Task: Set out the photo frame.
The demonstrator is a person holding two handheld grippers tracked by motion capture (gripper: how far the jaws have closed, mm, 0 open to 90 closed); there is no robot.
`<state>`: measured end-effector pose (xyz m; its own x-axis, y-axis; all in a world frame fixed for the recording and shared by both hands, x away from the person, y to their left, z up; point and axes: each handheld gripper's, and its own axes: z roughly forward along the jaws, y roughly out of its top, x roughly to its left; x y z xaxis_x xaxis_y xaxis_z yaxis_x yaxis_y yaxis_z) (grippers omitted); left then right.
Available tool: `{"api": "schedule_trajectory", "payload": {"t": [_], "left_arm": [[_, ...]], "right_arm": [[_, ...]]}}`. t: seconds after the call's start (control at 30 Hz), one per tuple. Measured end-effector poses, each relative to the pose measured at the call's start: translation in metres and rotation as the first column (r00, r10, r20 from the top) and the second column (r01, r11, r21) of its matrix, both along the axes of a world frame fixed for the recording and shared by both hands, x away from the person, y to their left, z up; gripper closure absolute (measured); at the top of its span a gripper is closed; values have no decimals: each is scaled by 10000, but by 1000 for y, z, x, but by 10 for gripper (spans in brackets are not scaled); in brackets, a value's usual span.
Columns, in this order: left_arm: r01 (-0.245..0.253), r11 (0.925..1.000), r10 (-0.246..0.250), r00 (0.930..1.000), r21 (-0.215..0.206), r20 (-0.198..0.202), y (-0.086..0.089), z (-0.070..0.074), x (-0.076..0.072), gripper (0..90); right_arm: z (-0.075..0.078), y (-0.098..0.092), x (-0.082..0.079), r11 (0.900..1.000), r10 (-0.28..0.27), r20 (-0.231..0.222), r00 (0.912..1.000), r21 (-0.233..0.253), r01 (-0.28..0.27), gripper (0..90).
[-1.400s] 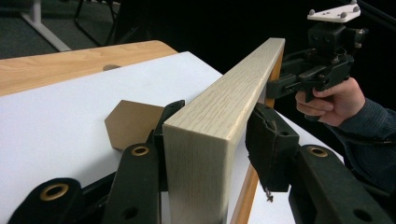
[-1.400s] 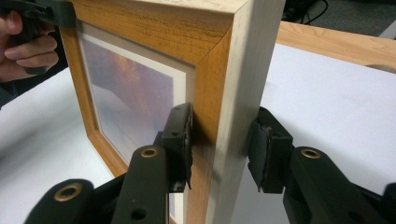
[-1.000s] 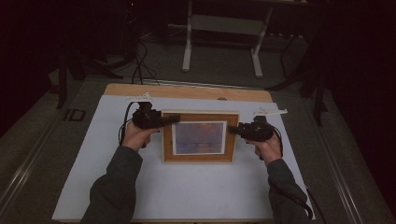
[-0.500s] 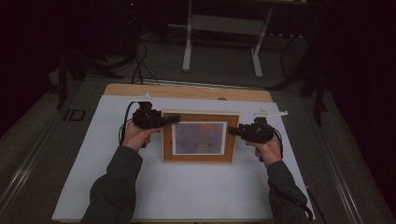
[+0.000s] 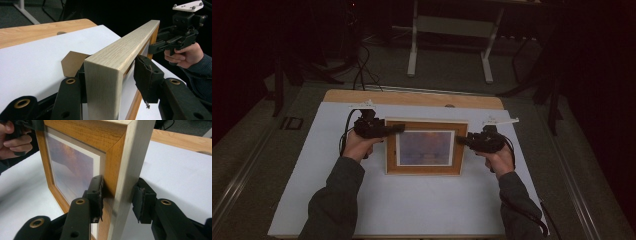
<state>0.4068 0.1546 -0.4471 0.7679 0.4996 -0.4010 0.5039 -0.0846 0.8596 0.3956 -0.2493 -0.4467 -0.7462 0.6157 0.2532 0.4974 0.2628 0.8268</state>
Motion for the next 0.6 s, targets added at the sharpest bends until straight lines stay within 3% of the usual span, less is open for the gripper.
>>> {"api": "schedule_trajectory", "payload": {"t": [0.3,0.6], "left_arm": [[-410,9980,405,9991,485,108,1,5,-5,504],[-1007,9894,967,9944,1051,419,6,12,-13,466]], "right_arm": [[2,1,-1,9997,36,153,9999,-239,-32,613],[8,-6,-3,9977,-281,272,9992,-605,297,603]]}}
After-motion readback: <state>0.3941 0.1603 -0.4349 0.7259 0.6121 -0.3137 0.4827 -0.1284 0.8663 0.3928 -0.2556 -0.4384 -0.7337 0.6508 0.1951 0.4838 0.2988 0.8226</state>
